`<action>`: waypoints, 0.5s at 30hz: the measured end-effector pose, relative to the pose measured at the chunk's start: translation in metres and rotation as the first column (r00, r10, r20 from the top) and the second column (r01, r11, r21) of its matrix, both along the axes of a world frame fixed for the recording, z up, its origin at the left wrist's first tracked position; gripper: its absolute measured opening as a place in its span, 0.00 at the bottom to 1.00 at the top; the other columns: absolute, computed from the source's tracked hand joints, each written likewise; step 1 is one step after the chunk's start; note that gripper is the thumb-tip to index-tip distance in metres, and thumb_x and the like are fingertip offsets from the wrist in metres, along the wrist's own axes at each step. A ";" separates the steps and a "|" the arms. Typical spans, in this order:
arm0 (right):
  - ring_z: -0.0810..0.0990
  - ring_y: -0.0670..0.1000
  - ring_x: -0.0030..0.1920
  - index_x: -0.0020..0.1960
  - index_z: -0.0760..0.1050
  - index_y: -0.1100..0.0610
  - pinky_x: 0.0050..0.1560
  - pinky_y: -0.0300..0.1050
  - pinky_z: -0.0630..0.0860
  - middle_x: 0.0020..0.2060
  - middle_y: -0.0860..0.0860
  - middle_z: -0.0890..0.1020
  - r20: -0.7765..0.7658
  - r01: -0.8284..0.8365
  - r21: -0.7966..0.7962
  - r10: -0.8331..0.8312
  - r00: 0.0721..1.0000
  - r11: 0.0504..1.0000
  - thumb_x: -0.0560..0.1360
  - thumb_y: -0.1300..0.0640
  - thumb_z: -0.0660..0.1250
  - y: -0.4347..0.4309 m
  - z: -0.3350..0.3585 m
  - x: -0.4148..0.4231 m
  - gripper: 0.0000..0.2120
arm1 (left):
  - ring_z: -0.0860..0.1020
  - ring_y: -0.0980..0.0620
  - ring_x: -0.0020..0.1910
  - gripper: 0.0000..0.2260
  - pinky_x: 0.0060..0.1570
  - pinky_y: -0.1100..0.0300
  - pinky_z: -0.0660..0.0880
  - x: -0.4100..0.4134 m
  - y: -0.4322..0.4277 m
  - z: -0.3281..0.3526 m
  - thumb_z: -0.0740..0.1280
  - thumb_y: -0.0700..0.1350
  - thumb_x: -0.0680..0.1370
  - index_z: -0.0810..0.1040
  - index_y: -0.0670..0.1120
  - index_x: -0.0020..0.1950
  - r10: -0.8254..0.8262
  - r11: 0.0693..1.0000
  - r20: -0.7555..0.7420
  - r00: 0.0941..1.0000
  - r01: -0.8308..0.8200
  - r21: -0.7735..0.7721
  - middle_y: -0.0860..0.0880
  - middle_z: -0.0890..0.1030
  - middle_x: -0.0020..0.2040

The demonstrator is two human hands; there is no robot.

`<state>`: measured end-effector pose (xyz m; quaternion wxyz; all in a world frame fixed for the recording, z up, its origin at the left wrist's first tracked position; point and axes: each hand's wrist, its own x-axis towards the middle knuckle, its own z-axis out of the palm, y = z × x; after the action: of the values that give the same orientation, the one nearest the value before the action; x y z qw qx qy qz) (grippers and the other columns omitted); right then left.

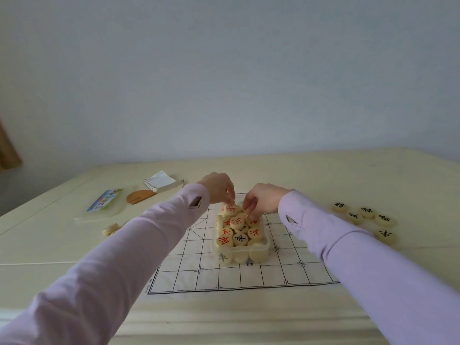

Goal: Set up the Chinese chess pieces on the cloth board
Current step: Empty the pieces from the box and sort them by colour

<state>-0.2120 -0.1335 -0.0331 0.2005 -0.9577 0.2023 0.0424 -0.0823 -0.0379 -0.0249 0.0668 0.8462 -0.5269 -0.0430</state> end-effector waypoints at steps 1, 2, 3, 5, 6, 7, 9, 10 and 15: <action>0.77 0.53 0.60 0.60 0.77 0.55 0.62 0.47 0.73 0.59 0.52 0.79 0.004 0.006 0.009 -0.006 1.000 1.000 0.70 0.60 0.72 0.000 0.000 0.000 0.19 | 0.80 0.54 0.45 0.07 0.48 0.62 0.75 -0.001 0.001 0.003 0.71 0.45 0.73 0.83 0.47 0.49 -0.018 0.998 0.009 1.000 0.019 -0.058 0.51 0.84 0.46; 0.77 0.53 0.60 0.60 0.77 0.55 0.61 0.46 0.73 0.59 0.51 0.79 0.007 0.010 0.016 -0.010 1.000 1.000 0.71 0.60 0.72 -0.001 -0.001 0.000 0.18 | 0.78 0.56 0.42 0.06 0.43 0.65 0.73 -0.004 0.003 0.006 0.72 0.45 0.73 0.83 0.47 0.49 -0.045 0.995 0.009 0.999 0.046 -0.092 0.52 0.83 0.45; 0.77 0.53 0.59 0.59 0.77 0.55 0.59 0.44 0.73 0.58 0.51 0.79 0.007 0.011 0.020 -0.011 1.000 1.000 0.71 0.60 0.72 -0.001 -0.001 0.000 0.18 | 0.77 0.57 0.40 0.07 0.40 0.67 0.71 -0.008 0.004 0.010 0.72 0.46 0.72 0.84 0.48 0.48 -0.076 0.993 -0.006 0.997 0.076 -0.088 0.53 0.83 0.44; 0.77 0.51 0.55 0.60 0.77 0.55 0.51 0.40 0.73 0.54 0.50 0.80 0.001 0.003 0.015 -0.003 1.000 1.000 0.71 0.60 0.72 0.000 0.000 0.000 0.18 | 0.76 0.59 0.41 0.09 0.43 0.66 0.71 -0.017 0.009 0.014 0.74 0.51 0.70 0.83 0.52 0.48 -0.123 0.992 -0.053 0.991 0.124 0.023 0.57 0.81 0.42; 0.77 0.50 0.53 0.61 0.77 0.55 0.49 0.38 0.72 0.52 0.49 0.79 -0.007 -0.002 0.004 0.002 1.000 1.000 0.71 0.60 0.71 0.001 0.001 -0.001 0.19 | 0.77 0.58 0.43 0.11 0.46 0.64 0.72 -0.022 0.009 0.013 0.74 0.53 0.68 0.83 0.53 0.48 -0.129 0.986 -0.061 0.990 0.135 0.099 0.57 0.81 0.43; 0.77 0.50 0.54 0.62 0.77 0.55 0.50 0.39 0.72 0.52 0.49 0.79 -0.015 -0.005 -0.006 0.005 1.000 1.000 0.71 0.59 0.71 0.002 0.002 0.000 0.19 | 0.77 0.57 0.45 0.12 0.48 0.62 0.73 -0.025 0.010 0.010 0.74 0.54 0.68 0.82 0.53 0.49 -0.130 0.978 -0.052 0.990 0.137 0.159 0.56 0.82 0.45; 0.77 0.51 0.57 0.62 0.76 0.54 0.54 0.40 0.72 0.56 0.49 0.80 -0.022 -0.004 -0.018 0.004 1.000 1.000 0.72 0.58 0.71 0.003 0.001 0.000 0.19 | 0.78 0.54 0.47 0.15 0.49 0.61 0.73 -0.027 0.009 0.002 0.75 0.54 0.67 0.82 0.51 0.51 -0.137 0.969 -0.010 0.991 0.136 0.206 0.54 0.82 0.48; 0.77 0.51 0.59 0.62 0.77 0.54 0.53 0.40 0.71 0.58 0.49 0.80 -0.020 -0.001 -0.021 0.000 1.000 1.000 0.72 0.58 0.71 0.003 0.001 0.000 0.19 | 0.78 0.53 0.48 0.15 0.49 0.61 0.73 -0.027 0.009 0.000 0.74 0.53 0.68 0.81 0.50 0.52 -0.143 0.969 0.018 0.990 0.136 0.205 0.54 0.81 0.49; 0.76 0.52 0.59 0.60 0.78 0.54 0.51 0.39 0.68 0.57 0.50 0.80 0.002 0.007 -0.023 -0.007 1.000 1.000 0.72 0.59 0.71 0.005 0.001 -0.003 0.16 | 0.76 0.50 0.48 0.12 0.49 0.57 0.73 -0.026 0.010 0.002 0.72 0.46 0.71 0.80 0.52 0.54 -0.166 0.976 0.086 0.982 0.151 0.157 0.51 0.78 0.48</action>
<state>-0.2149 -0.1288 -0.0324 0.1896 -0.9593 0.2058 0.0385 -0.1082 -0.0274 -0.0227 -0.0264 0.8051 -0.5908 -0.0459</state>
